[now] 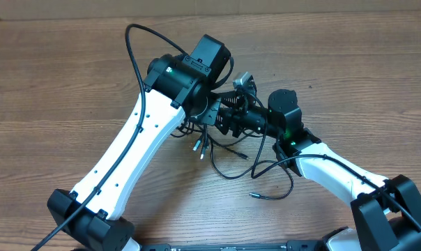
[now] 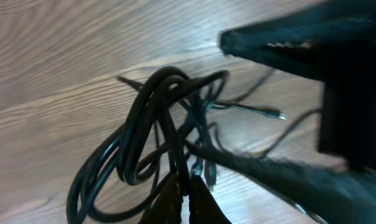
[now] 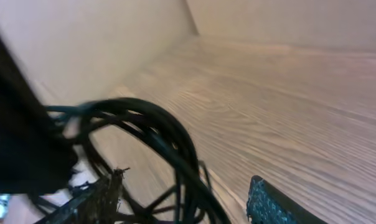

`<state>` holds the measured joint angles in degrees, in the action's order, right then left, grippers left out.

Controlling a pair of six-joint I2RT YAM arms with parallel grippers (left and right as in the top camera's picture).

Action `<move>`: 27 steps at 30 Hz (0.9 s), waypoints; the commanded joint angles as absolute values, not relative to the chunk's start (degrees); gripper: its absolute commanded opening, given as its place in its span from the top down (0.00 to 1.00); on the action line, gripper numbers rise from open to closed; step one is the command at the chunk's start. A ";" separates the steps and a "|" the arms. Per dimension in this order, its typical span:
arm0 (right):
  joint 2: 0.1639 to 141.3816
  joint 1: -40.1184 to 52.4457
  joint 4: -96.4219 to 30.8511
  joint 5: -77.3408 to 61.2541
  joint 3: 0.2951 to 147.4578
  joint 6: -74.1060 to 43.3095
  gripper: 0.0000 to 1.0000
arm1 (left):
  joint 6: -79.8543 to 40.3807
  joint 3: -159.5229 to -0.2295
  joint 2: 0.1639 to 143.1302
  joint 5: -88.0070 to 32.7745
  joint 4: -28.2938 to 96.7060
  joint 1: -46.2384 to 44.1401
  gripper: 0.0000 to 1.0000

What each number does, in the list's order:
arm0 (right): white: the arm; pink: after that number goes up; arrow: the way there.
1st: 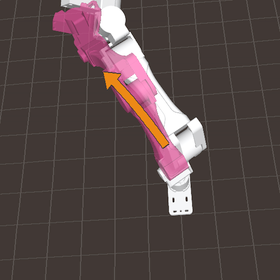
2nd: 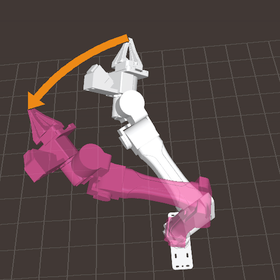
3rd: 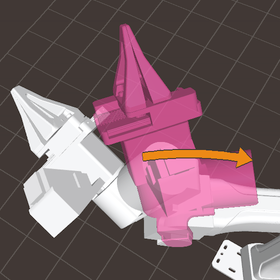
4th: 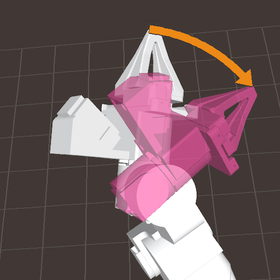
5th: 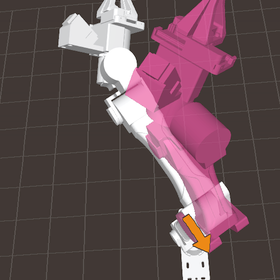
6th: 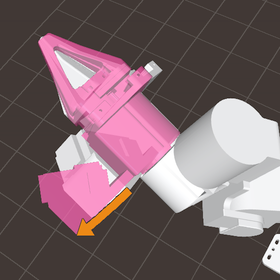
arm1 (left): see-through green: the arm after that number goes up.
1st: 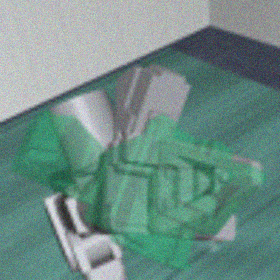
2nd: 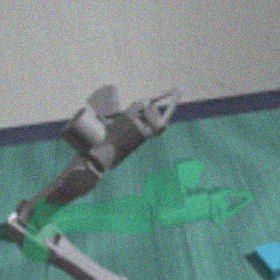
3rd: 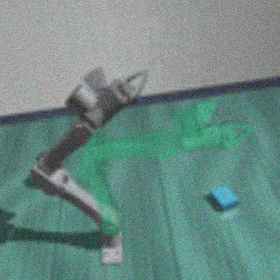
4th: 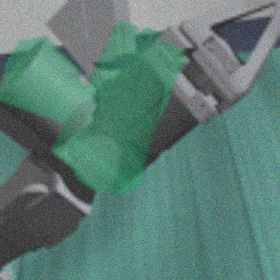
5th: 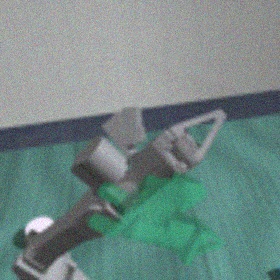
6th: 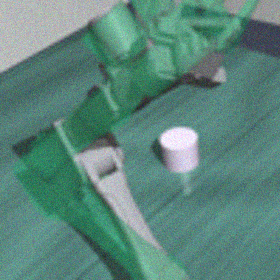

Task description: Untangle cables

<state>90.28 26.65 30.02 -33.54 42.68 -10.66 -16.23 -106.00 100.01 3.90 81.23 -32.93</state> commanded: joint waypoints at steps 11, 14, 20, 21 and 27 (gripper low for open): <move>89.71 26.52 28.12 -30.65 42.83 -6.98 0.89 | -12.82 -106.10 100.14 -4.51 78.52 -33.41 0.92; 89.71 26.52 27.99 -31.18 42.83 -7.05 0.96 | -12.84 -106.10 100.14 -4.49 78.46 -33.41 0.91; 89.71 26.52 27.40 -34.89 42.83 -7.25 0.96 | -12.84 -106.10 100.14 -4.29 77.76 -33.41 0.92; 89.71 26.52 26.76 -34.83 42.83 -7.27 0.96 | -12.86 -106.10 100.14 -4.27 77.69 -33.41 0.93; 89.71 26.50 21.30 -36.47 42.83 -7.44 0.96 | -12.88 -106.10 100.14 4.05 75.16 -33.39 0.83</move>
